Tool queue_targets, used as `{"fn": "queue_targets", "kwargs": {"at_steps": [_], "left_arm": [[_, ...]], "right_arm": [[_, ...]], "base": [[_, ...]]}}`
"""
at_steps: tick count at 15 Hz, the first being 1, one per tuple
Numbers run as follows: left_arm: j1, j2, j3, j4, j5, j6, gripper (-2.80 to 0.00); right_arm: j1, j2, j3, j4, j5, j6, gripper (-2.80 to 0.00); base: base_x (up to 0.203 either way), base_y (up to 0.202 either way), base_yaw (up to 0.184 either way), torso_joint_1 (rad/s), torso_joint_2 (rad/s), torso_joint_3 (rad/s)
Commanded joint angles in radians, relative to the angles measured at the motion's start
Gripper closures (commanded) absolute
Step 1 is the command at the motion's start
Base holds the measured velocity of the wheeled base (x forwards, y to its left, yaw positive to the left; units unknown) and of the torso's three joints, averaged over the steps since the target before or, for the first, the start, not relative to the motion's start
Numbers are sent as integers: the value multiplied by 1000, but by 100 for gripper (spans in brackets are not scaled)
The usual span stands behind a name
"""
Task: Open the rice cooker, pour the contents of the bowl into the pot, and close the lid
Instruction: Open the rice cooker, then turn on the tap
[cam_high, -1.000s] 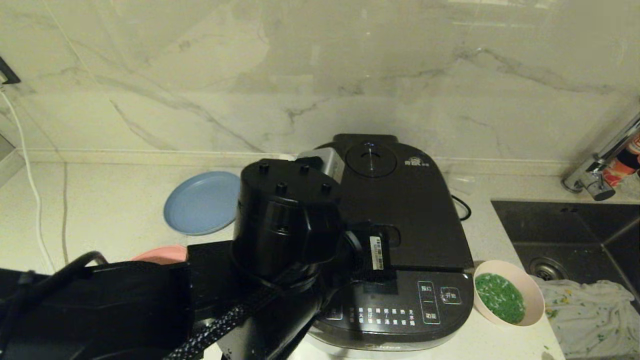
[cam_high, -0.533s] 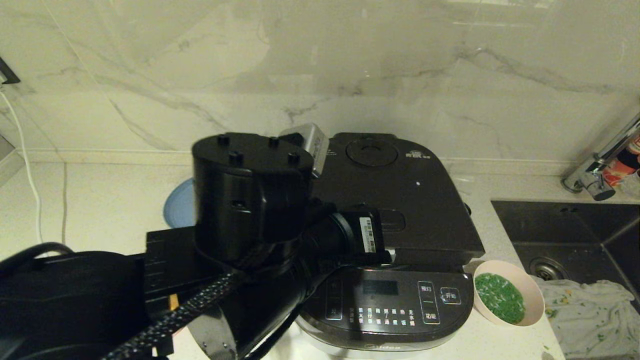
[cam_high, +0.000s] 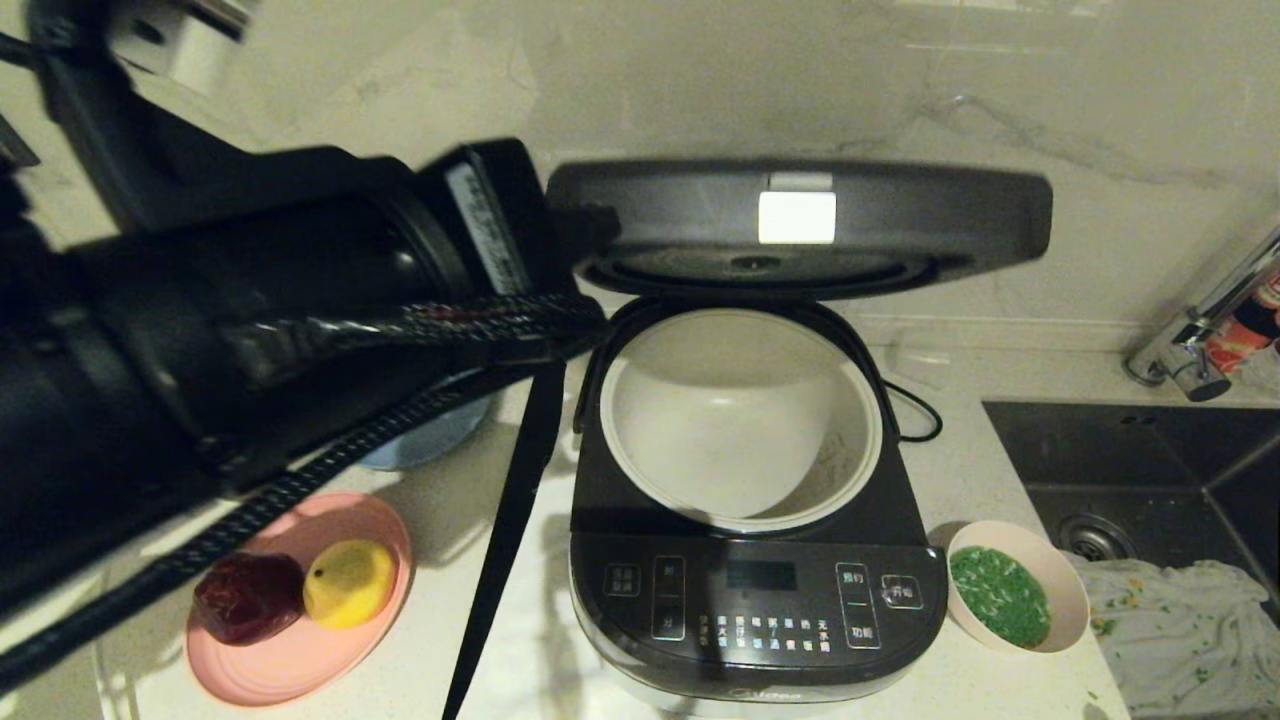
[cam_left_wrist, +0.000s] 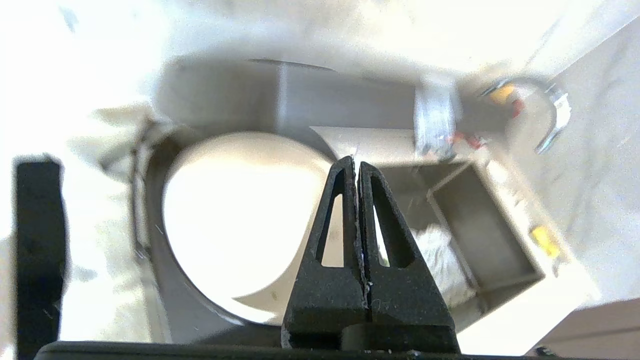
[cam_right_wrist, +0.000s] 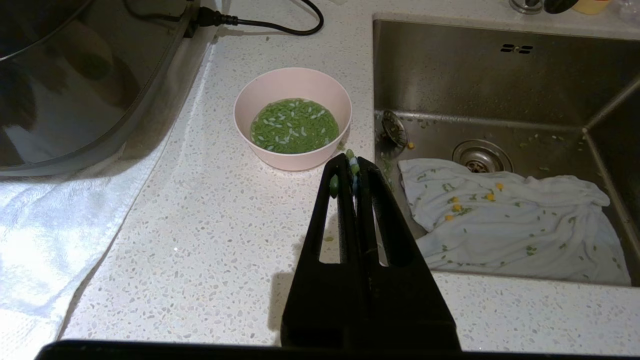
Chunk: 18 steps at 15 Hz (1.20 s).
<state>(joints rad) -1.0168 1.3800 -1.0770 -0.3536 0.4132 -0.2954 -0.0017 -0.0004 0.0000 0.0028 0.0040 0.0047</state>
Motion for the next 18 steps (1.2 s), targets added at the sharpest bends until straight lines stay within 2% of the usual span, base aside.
{"fn": "queue_targets", "kwargs": {"at_steps": [1,4,7,10,13,18], "left_arm": [[0,-133,25,-2,-1,21,0],[-1,-214,114,77,-22,30,0],[-2,-222,202,114,-173,25,0],[-2,-120,202,107,-241,26,0],[-1,48,139,69,-245,37,0],[43,262,6,-113,-191,76,0]], "right_arm": [[0,0,0,0,1,0,0],[0,0,0,0,1,0,0],[0,0,0,0,1,0,0],[0,0,0,0,1,0,0],[0,0,0,0,1,0,0],[0,0,0,0,1,0,0]], "base": [[0,0,0,0,0,0],[0,0,0,0,0,0],[0,0,0,0,0,0],[0,0,0,0,0,0],[0,0,0,0,0,0],[0,0,0,0,0,0]]}}
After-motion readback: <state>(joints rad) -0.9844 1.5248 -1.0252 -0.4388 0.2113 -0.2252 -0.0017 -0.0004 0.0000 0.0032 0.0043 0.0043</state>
